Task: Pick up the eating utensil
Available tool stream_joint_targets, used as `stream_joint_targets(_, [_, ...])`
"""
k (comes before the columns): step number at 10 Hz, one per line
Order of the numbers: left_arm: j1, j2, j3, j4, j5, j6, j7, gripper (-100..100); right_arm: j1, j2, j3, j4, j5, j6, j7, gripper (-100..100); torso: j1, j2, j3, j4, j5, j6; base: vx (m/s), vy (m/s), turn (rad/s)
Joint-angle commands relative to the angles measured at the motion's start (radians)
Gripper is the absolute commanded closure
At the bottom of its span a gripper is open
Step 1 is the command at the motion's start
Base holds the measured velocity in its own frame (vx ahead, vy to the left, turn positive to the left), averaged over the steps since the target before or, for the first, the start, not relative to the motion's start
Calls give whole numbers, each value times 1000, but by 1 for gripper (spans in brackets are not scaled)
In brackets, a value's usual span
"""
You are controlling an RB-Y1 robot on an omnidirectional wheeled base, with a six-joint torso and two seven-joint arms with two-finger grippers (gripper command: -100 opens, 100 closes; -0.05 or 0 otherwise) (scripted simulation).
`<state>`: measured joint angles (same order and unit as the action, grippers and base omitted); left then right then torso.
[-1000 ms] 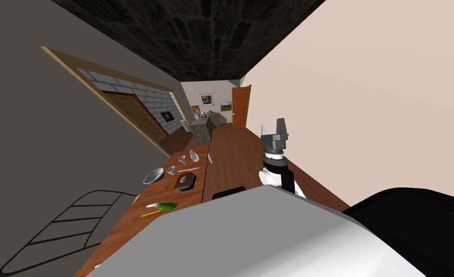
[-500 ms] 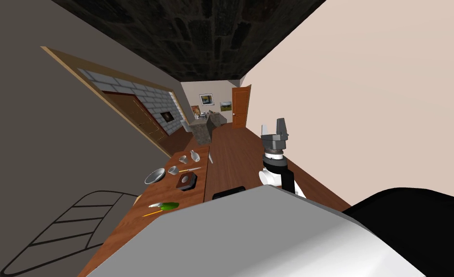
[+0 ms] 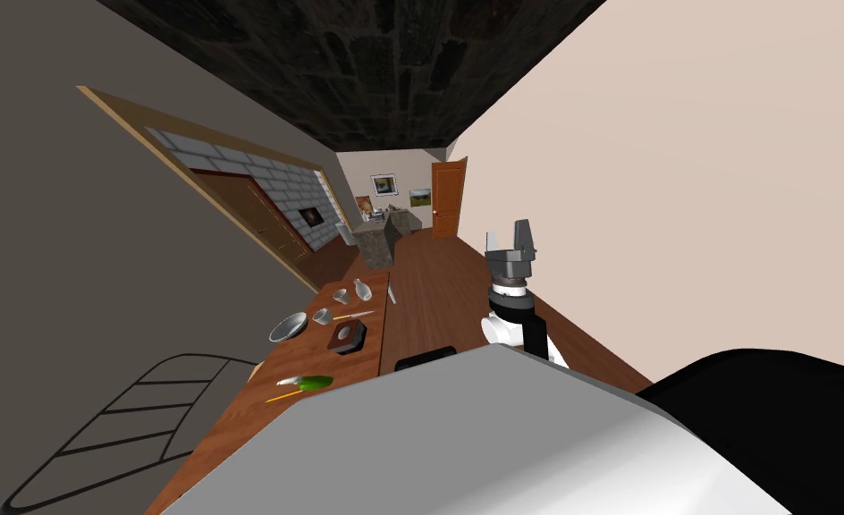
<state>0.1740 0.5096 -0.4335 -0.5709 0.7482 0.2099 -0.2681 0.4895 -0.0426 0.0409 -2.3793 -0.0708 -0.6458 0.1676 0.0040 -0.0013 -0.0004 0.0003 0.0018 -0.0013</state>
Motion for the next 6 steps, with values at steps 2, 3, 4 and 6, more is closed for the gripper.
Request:
stream_joint_targets(2, [11,34,-16,-32,34,9,-10,100,0,0,0,0,0,0,0,0,0,0,0,0,0,0,2,-21,6])
stream_joint_targets(3, [11,34,-16,-32,28,9,-10,100,0,0,0,0,0,0,0,0,-2,0,0,0,-1,0,1,-47,15])
stream_joint_targets(4, [11,34,-16,-32,34,9,-10,100,0,0,0,0,0,0,0,0,-3,0,0,0,-1,0,-2,-25,2])
stream_joint_targets(6, [23,74,-39,-67,84,21,-24,100,0,0,0,0,0,0,0,0,-2,0,0,0,-1,0,0,-35,9])
